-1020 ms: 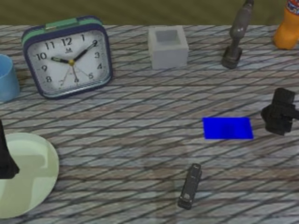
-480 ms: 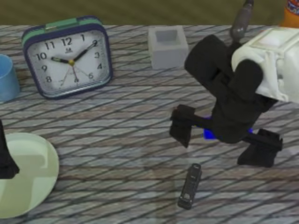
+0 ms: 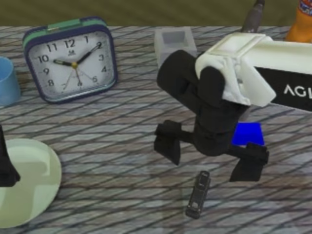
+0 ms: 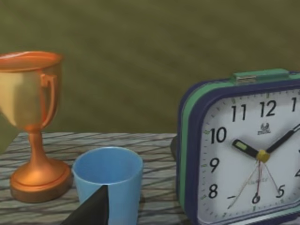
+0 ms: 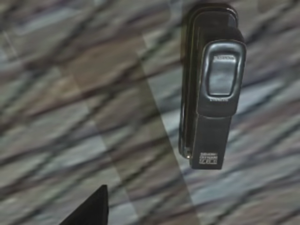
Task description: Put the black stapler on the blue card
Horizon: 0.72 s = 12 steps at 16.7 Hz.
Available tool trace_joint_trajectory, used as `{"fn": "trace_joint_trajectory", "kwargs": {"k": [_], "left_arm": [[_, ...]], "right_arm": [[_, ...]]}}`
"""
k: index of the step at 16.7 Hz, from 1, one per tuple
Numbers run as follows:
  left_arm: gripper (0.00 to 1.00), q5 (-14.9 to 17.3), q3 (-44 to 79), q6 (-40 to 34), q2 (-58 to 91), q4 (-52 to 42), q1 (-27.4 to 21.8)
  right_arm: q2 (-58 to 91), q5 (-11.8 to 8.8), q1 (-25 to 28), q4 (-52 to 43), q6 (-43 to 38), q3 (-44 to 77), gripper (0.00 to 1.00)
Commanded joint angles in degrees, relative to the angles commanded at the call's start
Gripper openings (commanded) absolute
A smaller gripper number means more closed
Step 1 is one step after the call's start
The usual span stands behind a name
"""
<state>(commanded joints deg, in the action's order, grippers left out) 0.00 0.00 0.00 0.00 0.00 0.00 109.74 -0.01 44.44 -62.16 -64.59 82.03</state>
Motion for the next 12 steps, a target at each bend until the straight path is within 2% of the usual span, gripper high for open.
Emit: {"fn": "trace_joint_trajectory", "kwargs": {"k": [5, 12], "left_arm": [[1.00, 0.0, 0.0, 0.0, 0.0, 0.0, 0.0], [1.00, 0.0, 0.0, 0.0, 0.0, 0.0, 0.0]], "right_arm": [[0.9, 0.0, -0.2, 2.4, 0.1, -1.6, 1.00], [8.2, 0.1, 0.1, 19.1, -0.2, -10.7, 1.00]]}}
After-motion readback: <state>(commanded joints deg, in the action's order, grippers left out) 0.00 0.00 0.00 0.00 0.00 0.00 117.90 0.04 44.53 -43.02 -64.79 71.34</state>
